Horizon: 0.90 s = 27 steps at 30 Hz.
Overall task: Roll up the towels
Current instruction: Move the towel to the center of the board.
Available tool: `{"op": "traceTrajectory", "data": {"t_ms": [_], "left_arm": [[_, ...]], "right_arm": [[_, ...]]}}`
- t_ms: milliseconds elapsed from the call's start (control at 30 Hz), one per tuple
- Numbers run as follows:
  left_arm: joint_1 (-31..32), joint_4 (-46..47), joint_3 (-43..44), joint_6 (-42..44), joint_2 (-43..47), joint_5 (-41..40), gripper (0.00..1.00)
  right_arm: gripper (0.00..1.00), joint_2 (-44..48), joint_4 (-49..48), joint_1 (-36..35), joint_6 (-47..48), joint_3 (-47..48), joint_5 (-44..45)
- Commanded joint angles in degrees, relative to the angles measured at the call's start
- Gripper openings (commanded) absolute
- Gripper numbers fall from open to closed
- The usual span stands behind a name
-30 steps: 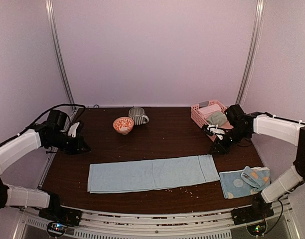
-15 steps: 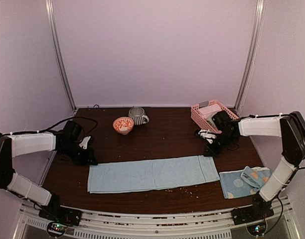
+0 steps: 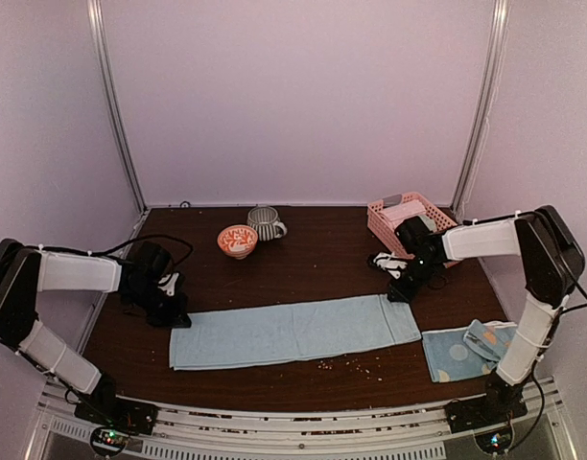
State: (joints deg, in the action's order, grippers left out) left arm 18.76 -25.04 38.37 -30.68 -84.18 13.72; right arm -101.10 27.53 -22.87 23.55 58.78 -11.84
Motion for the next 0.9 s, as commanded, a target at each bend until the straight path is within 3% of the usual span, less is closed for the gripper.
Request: {"op": "traceTrajectory", "data": {"t_ms": [0,200,367,567,600,667,733,800,833,867], "left_arm": [[-0.14,-2.22,-1.04,-3.21,-0.20,-8.01,0.00],[-0.43,-8.40,2.29,-5.82,1.36,-15.59,0.00],[-0.71,-12.02,8.70,-4.25,2.75,-16.78,0.00],[-0.22,-3.87,14.17,3.48,10.33,-13.97,0.03],[-0.23,-2.55,14.53,4.94,12.07,-14.13,0.11],[-0.20,-0.35,13.98,6.82,15.28,-15.30,0.41],[-0.16,3.93,11.15,7.32,17.59,-15.69,0.58],[-0.20,7.37,8.49,7.64,18.49,-13.42,0.57],[-0.17,8.49,7.85,8.85,18.27,-10.28,0.51],[-0.14,9.69,7.40,10.54,17.83,-6.65,0.42]], "right_arm": [[0.17,-5.35,-0.23,-0.42,-0.46,4.88,3.43],[0.17,-12.43,1.41,-0.66,0.45,15.86,1.08],[0.19,-17.49,6.67,-0.66,0.54,27.09,-0.46],[0.24,-10.94,7.23,-0.59,-1.05,31.16,-4.17],[0.25,-9.25,6.71,-0.48,-1.76,30.82,-4.44],[0.27,-6.28,5.42,-0.13,-3.40,29.85,-4.45],[0.32,-3.41,2.88,0.33,-5.59,27.57,-3.18],[0.44,-1.00,0.19,0.77,-8.23,25.53,-2.14],[0.62,-0.02,-0.68,1.26,-9.77,24.40,-3.56],[0.89,1.08,-1.70,1.67,-11.24,23.05,-4.91]]}}
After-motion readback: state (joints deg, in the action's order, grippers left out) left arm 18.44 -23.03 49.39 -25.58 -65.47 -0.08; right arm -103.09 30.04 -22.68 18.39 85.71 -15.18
